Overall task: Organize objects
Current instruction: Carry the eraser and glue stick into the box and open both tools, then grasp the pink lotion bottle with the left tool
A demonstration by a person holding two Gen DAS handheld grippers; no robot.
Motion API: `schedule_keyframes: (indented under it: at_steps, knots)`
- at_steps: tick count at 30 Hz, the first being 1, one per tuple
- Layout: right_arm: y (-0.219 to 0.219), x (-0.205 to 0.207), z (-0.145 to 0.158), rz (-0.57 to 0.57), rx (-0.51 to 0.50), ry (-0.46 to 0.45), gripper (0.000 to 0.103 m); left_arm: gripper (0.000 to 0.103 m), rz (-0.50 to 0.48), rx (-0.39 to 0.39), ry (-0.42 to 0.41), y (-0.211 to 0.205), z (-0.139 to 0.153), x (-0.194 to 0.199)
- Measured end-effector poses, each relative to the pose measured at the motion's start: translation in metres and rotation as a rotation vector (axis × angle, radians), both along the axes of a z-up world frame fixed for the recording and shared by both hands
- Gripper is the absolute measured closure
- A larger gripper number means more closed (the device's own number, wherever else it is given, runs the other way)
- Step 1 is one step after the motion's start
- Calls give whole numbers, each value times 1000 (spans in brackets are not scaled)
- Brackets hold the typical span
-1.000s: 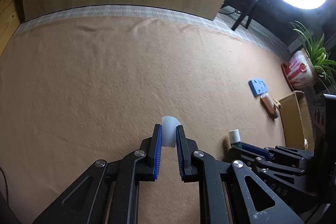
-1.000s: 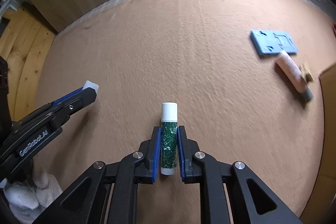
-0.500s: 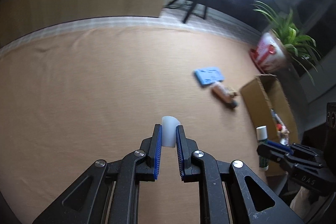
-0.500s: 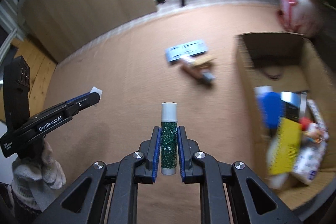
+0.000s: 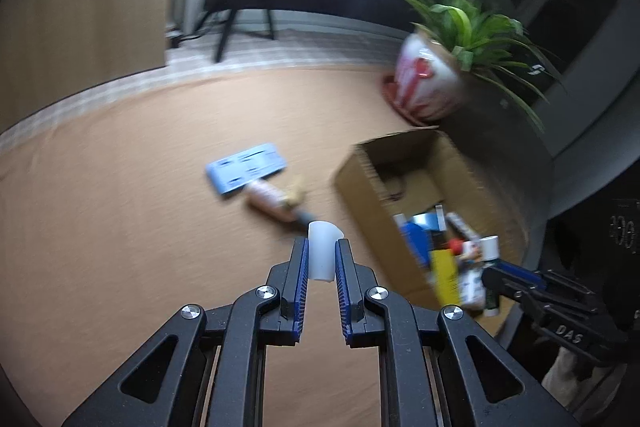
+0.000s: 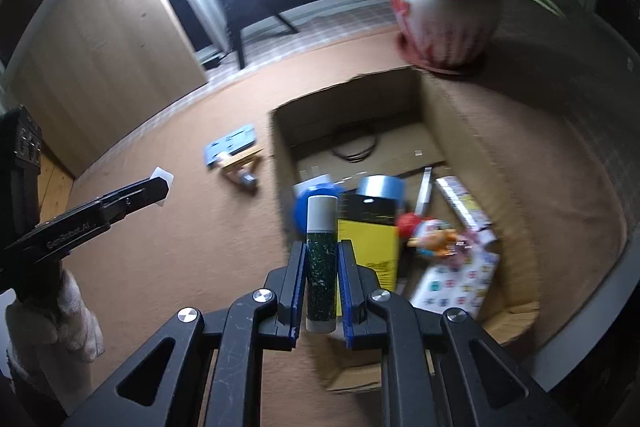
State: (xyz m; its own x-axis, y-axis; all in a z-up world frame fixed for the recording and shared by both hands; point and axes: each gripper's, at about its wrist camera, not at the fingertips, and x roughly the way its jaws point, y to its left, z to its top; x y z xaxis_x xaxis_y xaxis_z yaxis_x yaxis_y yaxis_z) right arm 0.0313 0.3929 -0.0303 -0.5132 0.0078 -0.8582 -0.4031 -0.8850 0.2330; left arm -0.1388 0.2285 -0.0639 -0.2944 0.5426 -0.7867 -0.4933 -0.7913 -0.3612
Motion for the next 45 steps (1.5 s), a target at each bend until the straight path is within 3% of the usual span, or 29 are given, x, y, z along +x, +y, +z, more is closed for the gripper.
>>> schedule_keyframes:
  at_steps: [11, 17, 19, 21, 23, 31, 40, 45]
  knots:
    - [33, 15, -9, -54, -13, -3, 89, 89, -151, -1, 8, 104, 7, 19]
    - [42, 22, -10, -79, -18, 4, 89, 84, -191, -15, -1, 134, 2, 19]
    - [45, 25, -10, -80, -28, 13, 83, 75, -205, -17, -10, 140, -1, 19]
    - [47, 26, -10, -79, -35, 8, 52, 42, -196, -25, -24, 143, -4, 17]
    - [50, 30, -7, -98, -43, 33, 48, 41, -186, -13, -20, 141, -5, 15]
    - [56, 40, -4, -116, -92, 60, 48, 41, -105, -30, -23, 105, -10, -9]
    - [49, 45, -3, -115, -124, 66, 48, 43, 34, -97, -40, 52, -25, -55]
    - [46, 48, -1, -113, -118, 64, 48, 55, 75, -129, -96, 36, -46, -87]
